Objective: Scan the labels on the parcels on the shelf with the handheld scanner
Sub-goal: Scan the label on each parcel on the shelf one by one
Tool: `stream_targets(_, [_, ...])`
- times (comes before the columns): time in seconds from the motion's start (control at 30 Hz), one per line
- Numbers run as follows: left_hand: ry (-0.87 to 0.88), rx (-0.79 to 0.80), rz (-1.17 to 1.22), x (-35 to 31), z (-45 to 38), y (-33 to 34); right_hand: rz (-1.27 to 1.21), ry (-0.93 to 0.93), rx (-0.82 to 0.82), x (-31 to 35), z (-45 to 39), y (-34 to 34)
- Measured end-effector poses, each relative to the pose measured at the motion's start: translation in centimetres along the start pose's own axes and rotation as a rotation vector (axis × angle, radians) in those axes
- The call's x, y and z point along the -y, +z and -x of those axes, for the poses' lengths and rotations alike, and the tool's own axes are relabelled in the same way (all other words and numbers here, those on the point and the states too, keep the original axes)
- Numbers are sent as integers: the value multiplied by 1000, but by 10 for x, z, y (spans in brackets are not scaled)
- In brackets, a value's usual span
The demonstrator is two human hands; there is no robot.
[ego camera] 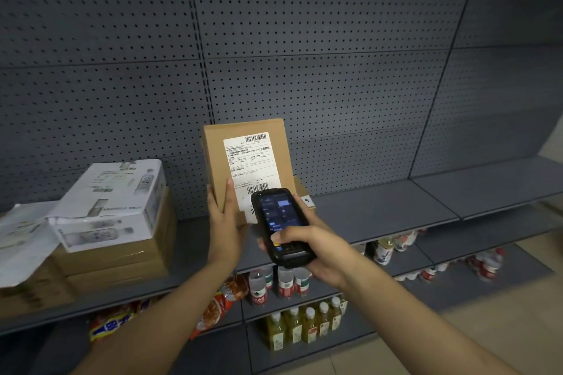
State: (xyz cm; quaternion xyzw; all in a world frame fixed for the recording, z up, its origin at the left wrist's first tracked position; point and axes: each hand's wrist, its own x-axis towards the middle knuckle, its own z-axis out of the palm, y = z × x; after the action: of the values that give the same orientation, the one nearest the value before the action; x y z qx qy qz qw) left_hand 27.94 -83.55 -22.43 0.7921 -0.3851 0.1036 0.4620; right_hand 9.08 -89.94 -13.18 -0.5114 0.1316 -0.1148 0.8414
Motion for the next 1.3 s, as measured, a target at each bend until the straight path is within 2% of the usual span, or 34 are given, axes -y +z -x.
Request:
stream_targets(0.3, [-50,44,-99,5,8,-7,0,19,4,-3,13,18])
stream_targets(1.3, [10,65,-13,39,-17,-17,38,-1,-21,-22,-15,35])
